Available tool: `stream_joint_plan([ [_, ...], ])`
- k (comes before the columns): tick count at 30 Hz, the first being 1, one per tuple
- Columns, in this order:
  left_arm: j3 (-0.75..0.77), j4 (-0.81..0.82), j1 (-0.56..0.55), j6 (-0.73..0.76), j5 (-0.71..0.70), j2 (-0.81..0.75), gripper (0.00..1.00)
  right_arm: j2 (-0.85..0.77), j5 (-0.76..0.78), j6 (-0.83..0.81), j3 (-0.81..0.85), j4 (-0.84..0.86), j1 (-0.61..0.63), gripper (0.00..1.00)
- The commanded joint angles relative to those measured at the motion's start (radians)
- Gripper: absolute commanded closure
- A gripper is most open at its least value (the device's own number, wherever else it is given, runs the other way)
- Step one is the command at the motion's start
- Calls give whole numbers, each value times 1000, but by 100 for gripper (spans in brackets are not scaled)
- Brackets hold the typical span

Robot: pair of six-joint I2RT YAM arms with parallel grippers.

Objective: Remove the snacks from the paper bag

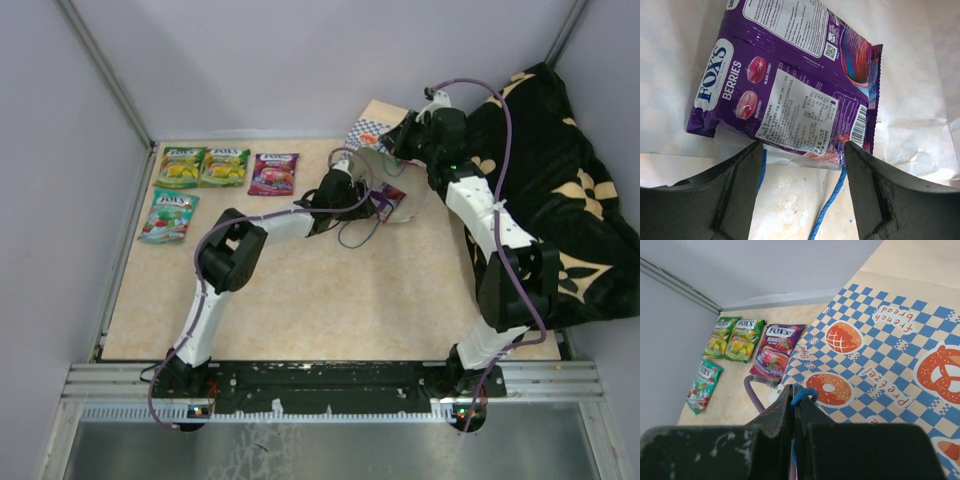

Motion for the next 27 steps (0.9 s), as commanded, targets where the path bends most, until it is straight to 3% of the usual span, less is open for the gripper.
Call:
stream_joint_plan([
  [1,59,-31,-3,-11,9,63,28,-4,-5,0,6,64,-11,100],
  [4,93,-42,0,-15,-21,96,30,-4,-10,3,5,68,-12,100],
  [11,108,15,17,-67,-74,124,53,-5,-15,-1,6,68,-11,100],
  [22,109,76,86,-128,-85,97,74,-12,-23,-17,-3,70,-15,100],
  [24,87,93,97,-122,-78,74,82,-13,-23,-17,-7,74,-18,100],
  [26,59,108,103,-115,-72,42,99,-11,-21,-14,-9,79,-21,100],
  [27,42,122,104,-106,-72,22,100,-7,-21,-11,-9,83,-23,100],
])
